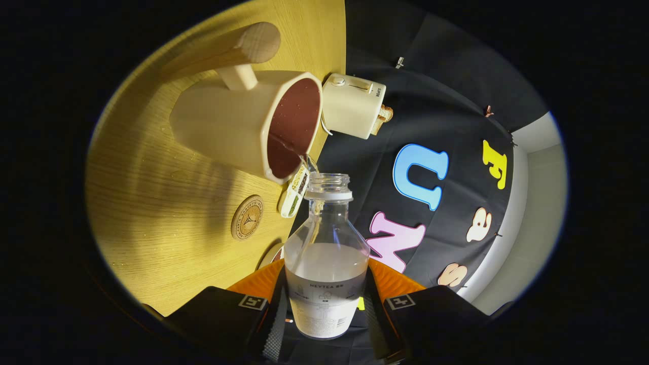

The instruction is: Take the bottle from table, then pour the juice into the cup, finally place the bottle on the coaster

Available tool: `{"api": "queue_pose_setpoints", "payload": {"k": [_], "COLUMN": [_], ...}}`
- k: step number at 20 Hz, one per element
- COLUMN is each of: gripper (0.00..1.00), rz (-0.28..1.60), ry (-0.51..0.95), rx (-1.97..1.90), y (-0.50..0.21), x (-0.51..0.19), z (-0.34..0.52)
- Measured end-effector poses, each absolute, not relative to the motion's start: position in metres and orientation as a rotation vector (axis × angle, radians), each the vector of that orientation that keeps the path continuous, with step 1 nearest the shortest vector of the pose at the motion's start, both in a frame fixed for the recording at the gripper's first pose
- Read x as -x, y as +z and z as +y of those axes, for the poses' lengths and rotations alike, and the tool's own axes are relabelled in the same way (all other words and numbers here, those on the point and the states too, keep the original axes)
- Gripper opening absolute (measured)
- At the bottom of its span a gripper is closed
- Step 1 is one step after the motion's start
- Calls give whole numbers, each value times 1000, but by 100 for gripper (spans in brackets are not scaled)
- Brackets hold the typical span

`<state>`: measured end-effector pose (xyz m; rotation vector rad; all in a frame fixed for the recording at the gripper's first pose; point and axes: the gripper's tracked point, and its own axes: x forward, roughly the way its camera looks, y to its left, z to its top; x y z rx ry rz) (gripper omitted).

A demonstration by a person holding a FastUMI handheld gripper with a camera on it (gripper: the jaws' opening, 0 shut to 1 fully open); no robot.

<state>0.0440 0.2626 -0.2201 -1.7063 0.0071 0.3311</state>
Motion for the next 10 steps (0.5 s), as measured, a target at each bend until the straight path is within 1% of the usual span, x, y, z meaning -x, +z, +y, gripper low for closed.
{"api": "queue_pose_setpoints", "payload": {"k": [10], "gripper": [70], "rz": [-65], "ry": [351], "rx": [1761], "y": [-214], "x": [-45], "z": [269]}}
